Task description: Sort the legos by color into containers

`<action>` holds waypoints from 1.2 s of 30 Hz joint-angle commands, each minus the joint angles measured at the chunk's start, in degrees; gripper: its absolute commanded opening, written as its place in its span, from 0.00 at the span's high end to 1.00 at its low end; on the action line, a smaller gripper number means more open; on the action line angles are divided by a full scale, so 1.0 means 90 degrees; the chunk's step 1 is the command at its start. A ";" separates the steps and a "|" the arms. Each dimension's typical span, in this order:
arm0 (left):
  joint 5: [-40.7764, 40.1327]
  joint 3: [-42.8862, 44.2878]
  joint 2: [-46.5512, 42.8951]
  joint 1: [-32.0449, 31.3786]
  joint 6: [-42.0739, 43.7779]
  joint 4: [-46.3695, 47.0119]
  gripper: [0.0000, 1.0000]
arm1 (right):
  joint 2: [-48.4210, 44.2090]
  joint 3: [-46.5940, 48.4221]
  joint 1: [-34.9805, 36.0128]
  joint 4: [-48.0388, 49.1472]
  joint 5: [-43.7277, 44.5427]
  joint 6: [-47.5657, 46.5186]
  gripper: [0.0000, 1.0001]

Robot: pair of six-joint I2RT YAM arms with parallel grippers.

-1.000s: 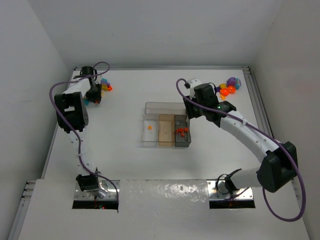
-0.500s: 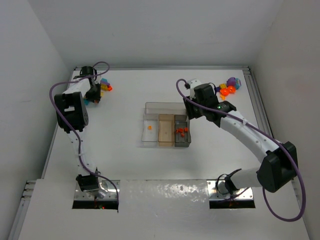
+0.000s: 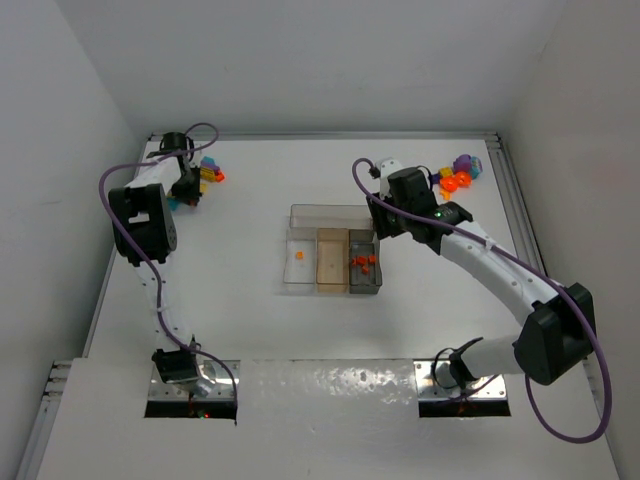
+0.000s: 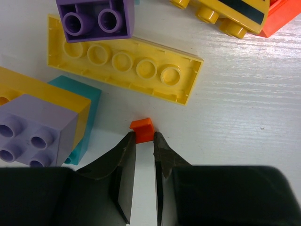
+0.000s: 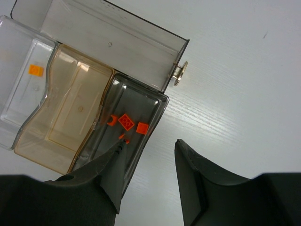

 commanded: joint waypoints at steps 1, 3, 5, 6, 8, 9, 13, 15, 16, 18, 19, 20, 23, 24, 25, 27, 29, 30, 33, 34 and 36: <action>0.0011 0.0125 0.0095 0.0058 0.0054 0.0008 1.00 | -0.0006 0.0279 -0.0011 0.0086 0.0076 -0.0051 0.55; 0.0118 0.0135 0.0027 0.0049 0.0210 0.0008 1.00 | -0.0006 0.0327 -0.0001 0.0028 0.0076 -0.0032 0.54; 0.0303 0.0144 -0.0139 0.0029 0.0375 0.0008 1.00 | 0.0003 0.0386 -0.0011 -0.0011 0.0105 0.0017 0.54; 0.0343 0.0144 -0.0207 -0.0029 0.0444 -0.0011 1.00 | -0.0006 0.0483 -0.0001 -0.0050 0.0125 0.0046 0.54; 0.0537 0.0213 -0.0451 -0.0233 0.0765 -0.0040 1.00 | -0.0006 0.0620 -0.0011 -0.0060 0.0135 0.0192 0.54; 0.0577 0.0232 -0.0539 -0.0331 0.0912 -0.0079 1.00 | 0.0013 0.0795 -0.0021 -0.0060 0.0116 0.0260 0.54; 0.0899 0.0213 -0.1144 -0.0946 0.1917 -0.0148 1.00 | 0.0169 0.1284 -0.0235 -0.0080 -0.0430 0.0748 0.55; 0.1454 0.0154 -0.1545 -0.1366 0.2639 -0.0303 1.00 | 0.0238 0.1441 -0.0518 0.0037 -0.1052 0.1197 0.56; 0.1689 0.0077 -0.1865 -0.1474 0.3106 -0.0362 1.00 | 0.0257 0.1441 -0.0683 0.0115 -0.1240 0.1489 0.56; 0.2548 -0.0012 -0.2179 -0.1747 0.3596 -0.0567 1.00 | 0.0228 0.1314 -0.0802 0.0514 -0.1583 0.1696 0.56; 0.2947 -0.0138 -0.2509 -0.1903 0.4034 -0.0577 1.00 | 0.0209 0.1275 -0.0802 0.0632 -0.1632 0.1755 0.56; 0.3115 -0.0216 -0.2687 -0.1972 0.4241 -0.0558 1.00 | 0.0218 0.1236 -0.0802 0.0817 -0.1700 0.1784 0.56; 0.4059 -0.0509 -0.3244 -0.2119 0.4896 -0.0374 1.00 | 0.0180 0.1168 -0.0802 0.1139 -0.1915 0.2038 0.57; 0.4325 -0.0713 -0.3371 -0.2129 0.4956 -0.0237 1.00 | 0.0160 0.1129 -0.0792 0.1247 -0.1964 0.2106 0.57; 0.4570 -0.0831 -0.3624 -0.2149 0.4966 -0.0081 1.00 | 0.0111 0.1061 -0.0802 0.1374 -0.2052 0.2204 0.57; 0.5186 -0.1181 -0.3840 -0.2256 0.4947 0.0417 1.00 | -0.0064 0.0749 -0.0792 0.1959 -0.2150 0.2477 0.57; 0.5469 -0.1407 -0.4094 -0.2450 0.4645 0.0894 1.00 | -0.0182 0.0505 -0.0734 0.2476 -0.2364 0.2692 0.57; 0.5557 -0.1534 -0.4143 -0.2519 0.4595 0.0926 1.00 | -0.0182 0.0494 -0.0685 0.2517 -0.2384 0.2664 0.57; 0.5714 -0.1642 -0.4270 -0.2793 0.4702 0.0673 1.00 | -0.0095 0.0465 -0.0519 0.2712 -0.2647 0.2828 0.55; 0.5734 -0.1691 -0.4367 -0.2861 0.4915 0.0595 1.00 | -0.0056 0.0416 -0.0499 0.2819 -0.2813 0.3091 0.54; 0.5627 -0.1935 -0.4475 -0.3047 0.5034 0.0545 1.00 | 0.0003 0.0299 -0.0431 0.3249 -0.3097 0.3249 0.54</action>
